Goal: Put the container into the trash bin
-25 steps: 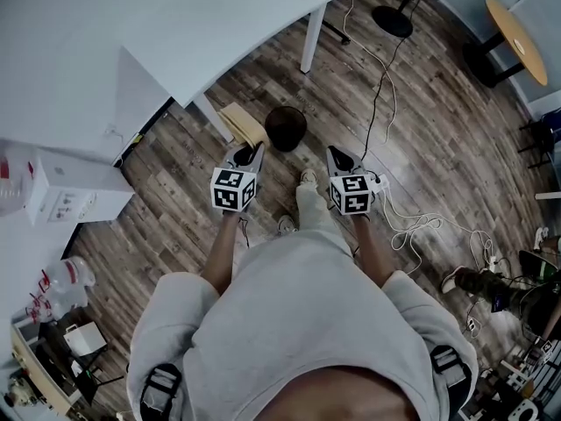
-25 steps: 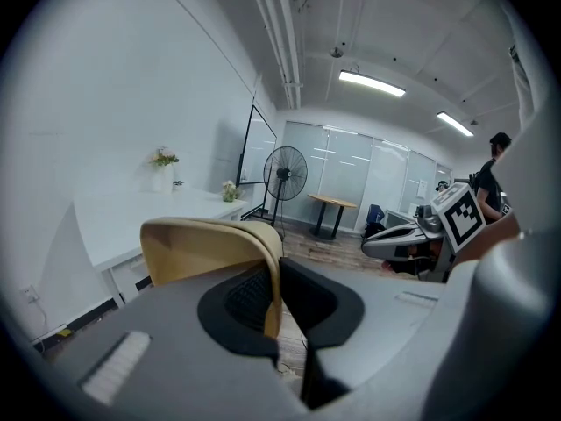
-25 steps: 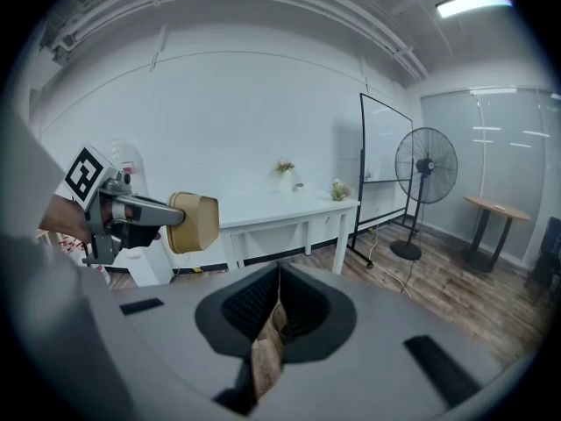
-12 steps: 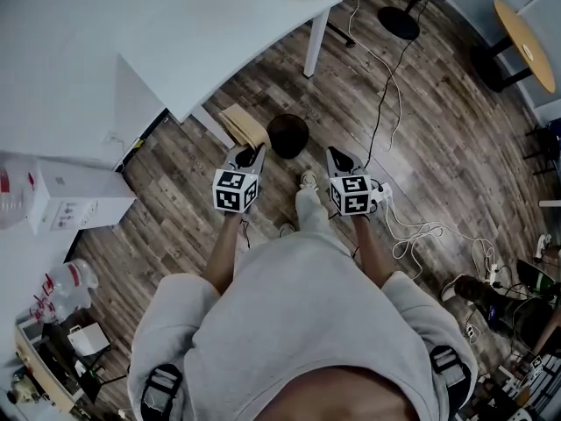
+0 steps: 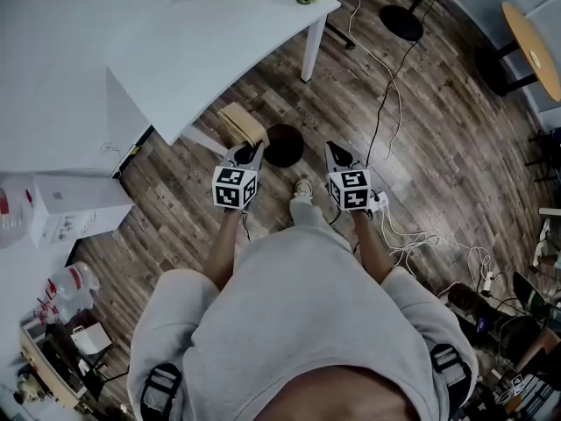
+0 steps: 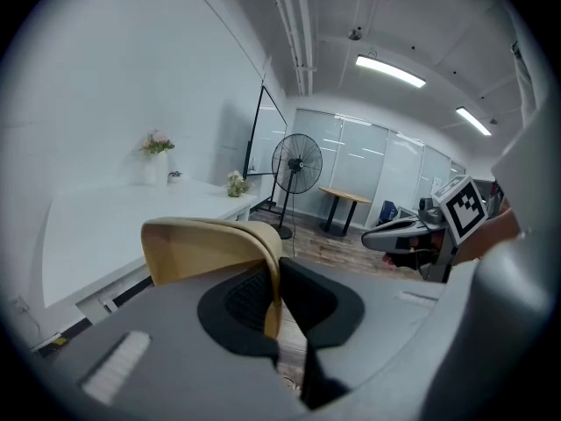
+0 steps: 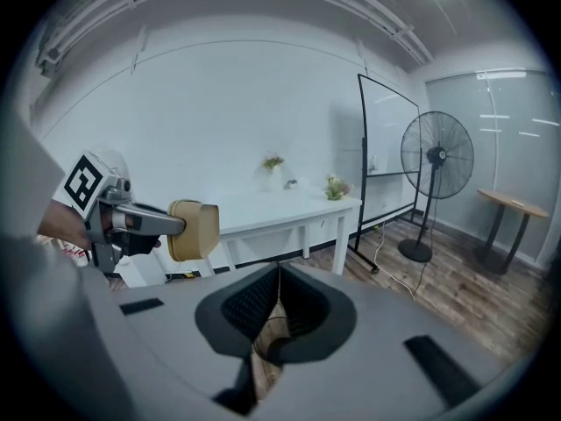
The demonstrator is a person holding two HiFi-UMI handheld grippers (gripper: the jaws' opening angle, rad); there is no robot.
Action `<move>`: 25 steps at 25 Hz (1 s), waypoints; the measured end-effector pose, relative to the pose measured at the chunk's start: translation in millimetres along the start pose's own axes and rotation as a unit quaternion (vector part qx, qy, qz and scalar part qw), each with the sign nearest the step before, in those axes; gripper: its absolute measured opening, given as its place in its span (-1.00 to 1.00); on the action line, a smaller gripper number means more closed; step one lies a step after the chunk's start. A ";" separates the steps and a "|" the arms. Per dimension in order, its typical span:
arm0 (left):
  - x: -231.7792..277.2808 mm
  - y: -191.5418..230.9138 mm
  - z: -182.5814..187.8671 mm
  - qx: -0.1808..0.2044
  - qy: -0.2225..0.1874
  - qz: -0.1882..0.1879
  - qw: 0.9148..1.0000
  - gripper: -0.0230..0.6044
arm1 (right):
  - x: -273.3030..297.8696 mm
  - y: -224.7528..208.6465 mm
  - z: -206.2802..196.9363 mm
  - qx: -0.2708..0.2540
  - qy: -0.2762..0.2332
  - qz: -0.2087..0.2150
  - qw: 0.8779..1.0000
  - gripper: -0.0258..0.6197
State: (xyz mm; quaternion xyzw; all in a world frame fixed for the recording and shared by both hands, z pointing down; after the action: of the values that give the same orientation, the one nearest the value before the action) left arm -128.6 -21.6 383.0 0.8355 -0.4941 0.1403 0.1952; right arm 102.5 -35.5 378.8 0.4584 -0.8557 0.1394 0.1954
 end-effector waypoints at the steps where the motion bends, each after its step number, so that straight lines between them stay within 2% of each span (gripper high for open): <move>1: 7.6 0.8 2.4 -0.001 0.003 0.000 1.000 -0.82 | 5.8 -6.7 2.9 0.001 0.001 0.002 1.000 -0.87; 13: 76.8 16.9 21.6 -0.019 0.029 0.016 0.999 -0.83 | 65.3 -64.3 27.2 0.000 0.016 0.034 0.999 -0.87; 25: 115.1 29.2 20.1 -0.026 0.059 0.019 0.998 -0.83 | 102.1 -89.8 31.6 0.000 0.037 0.056 0.998 -0.87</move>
State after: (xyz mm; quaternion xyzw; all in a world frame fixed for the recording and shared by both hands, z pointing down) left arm -99.1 -132.4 419.9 0.8109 -0.5010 0.1801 0.2430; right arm 119.9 -171.8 403.4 0.4043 -0.8722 0.1667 0.2192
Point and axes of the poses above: the fingertips, and each gripper's own axes: x forward along the fingers, y to its left, z out of its top, the point moved 6 cm from there along -x, backward along the fingers, and after that the axes turned 2 degrees about -y, right-handed, at the moved point
